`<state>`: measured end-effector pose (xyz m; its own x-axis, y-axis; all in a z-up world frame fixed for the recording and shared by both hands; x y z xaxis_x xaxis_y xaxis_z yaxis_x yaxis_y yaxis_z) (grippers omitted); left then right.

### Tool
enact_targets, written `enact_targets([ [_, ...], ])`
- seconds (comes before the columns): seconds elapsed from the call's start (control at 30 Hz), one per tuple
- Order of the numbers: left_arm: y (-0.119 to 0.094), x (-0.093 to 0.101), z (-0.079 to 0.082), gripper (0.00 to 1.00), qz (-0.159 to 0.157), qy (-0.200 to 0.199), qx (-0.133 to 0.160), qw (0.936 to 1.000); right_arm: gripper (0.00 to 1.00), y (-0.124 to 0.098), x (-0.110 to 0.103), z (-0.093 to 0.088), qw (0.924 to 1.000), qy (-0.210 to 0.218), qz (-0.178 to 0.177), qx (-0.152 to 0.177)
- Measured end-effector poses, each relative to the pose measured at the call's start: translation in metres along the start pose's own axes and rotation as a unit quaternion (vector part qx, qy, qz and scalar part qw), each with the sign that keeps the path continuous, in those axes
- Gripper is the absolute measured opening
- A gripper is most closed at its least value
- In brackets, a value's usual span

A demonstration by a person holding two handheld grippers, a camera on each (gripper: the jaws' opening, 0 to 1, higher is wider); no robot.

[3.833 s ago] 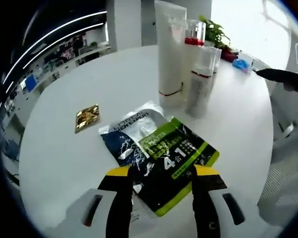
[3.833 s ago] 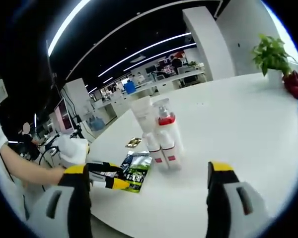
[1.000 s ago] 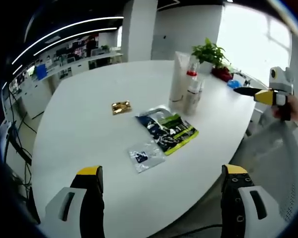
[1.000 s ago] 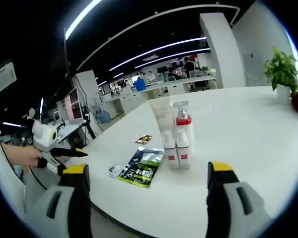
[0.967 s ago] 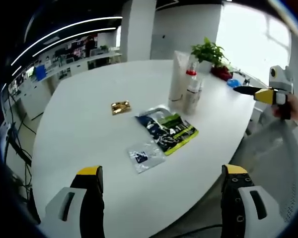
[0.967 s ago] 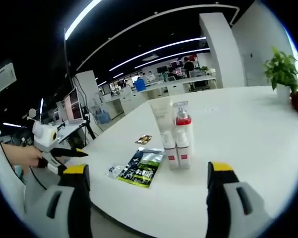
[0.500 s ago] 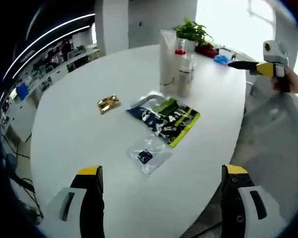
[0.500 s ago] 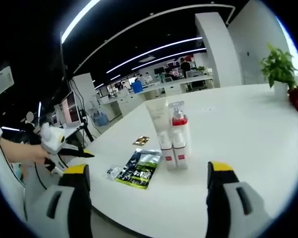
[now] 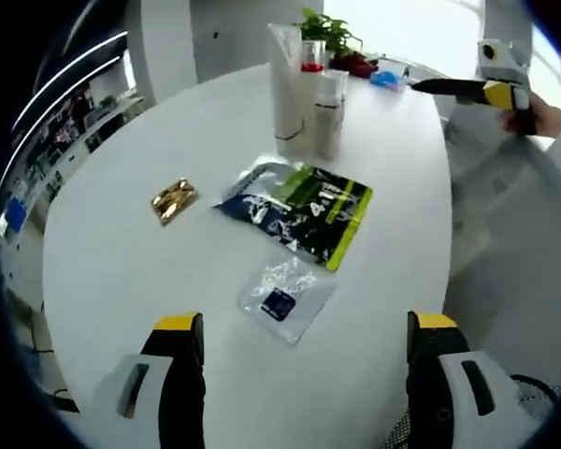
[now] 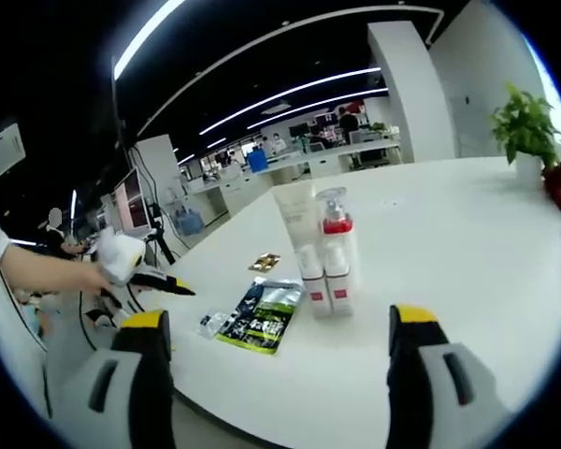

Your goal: Arrange the skincare products in the storage area until every visible bottle or jar stands upright without overlapping.

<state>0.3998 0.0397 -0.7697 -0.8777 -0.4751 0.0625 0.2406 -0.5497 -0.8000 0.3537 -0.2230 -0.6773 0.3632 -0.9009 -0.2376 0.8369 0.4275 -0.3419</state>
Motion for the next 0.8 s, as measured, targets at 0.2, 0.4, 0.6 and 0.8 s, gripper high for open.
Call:
enact_targets([
  [0.2,0.011,-0.008,0.002,0.82,-0.021,0.034,-0.023,0.9989,0.97,0.000,0.001,-0.001,1.0000,0.003,-0.003,-0.002],
  [0.4,0.022,-0.015,0.011,0.73,-0.048,0.073,-0.045,0.9951,0.97,0.001,0.003,-0.001,1.0000,0.007,-0.005,-0.002],
  [0.6,0.029,-0.018,0.013,0.65,-0.073,0.094,-0.069,0.9905,0.97,0.001,0.003,-0.002,0.9999,0.007,-0.008,-0.004],
  [0.8,0.034,-0.017,0.013,0.58,-0.089,0.115,-0.086,0.9857,0.97,0.002,0.004,-0.002,0.9999,0.008,-0.011,-0.005],
])
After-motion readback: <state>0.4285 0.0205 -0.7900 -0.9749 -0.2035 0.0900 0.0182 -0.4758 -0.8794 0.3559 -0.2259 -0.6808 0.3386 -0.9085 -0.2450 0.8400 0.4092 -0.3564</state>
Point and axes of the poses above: the point that each gripper's makers call its tool centre point, and the gripper's own axes: y roughly forward along the fingers, x roughly to its right, z roughly out of its top, the point moved 4 cm from there along -y, roughly backward along the fingers, and after that the axes turned 3 degrees about -z, right-handed, at the moved point
